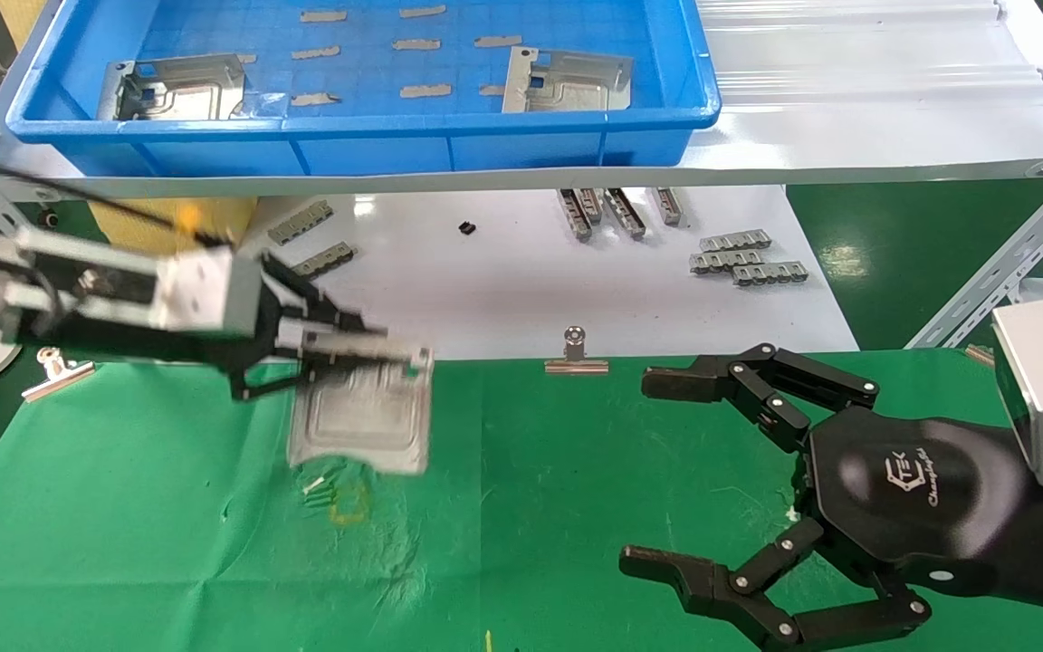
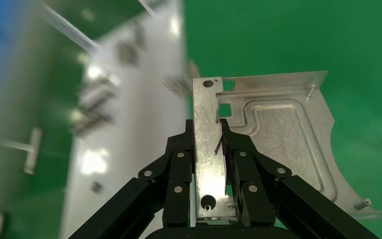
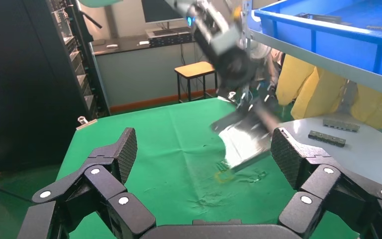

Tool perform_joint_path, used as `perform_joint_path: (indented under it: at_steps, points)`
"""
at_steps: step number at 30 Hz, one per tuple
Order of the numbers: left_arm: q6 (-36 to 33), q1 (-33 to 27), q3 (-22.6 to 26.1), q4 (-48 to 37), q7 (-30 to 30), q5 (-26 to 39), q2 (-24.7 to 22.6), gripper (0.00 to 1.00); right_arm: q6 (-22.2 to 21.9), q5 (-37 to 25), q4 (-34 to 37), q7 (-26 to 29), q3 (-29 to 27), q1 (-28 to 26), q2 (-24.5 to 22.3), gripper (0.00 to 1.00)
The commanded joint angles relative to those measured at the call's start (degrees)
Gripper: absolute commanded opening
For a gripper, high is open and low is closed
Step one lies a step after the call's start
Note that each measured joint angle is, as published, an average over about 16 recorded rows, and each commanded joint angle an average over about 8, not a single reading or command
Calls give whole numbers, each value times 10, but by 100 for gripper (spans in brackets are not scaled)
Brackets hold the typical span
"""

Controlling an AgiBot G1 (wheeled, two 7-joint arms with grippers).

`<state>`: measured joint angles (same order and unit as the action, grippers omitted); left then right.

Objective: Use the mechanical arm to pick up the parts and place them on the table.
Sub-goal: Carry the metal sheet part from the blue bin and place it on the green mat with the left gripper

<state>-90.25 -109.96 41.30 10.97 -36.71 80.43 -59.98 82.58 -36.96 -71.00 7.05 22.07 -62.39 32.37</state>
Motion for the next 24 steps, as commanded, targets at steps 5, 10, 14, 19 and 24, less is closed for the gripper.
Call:
perform_joint_path:
  at_steps: [5, 10, 14, 19, 24]
  points:
    - [19, 23, 34, -34, -41, 35, -18, 0, 0, 0, 0, 0, 0, 0, 0, 100]
    - [39, 35, 39, -66, -58, 42, -29, 31, 0, 0, 0, 0, 0, 0, 0, 100]
    - [54, 42, 40, -81, -69, 44, -36, 81, 0, 0, 0, 0, 0, 0, 0, 100]
    - [80, 47, 45, -92, -78, 51, -47, 100, 0, 0, 0, 0, 0, 0, 0, 100]
    - [87, 45, 47, -100, -76, 55, -56, 100, 0, 0, 0, 0, 0, 0, 0, 100]
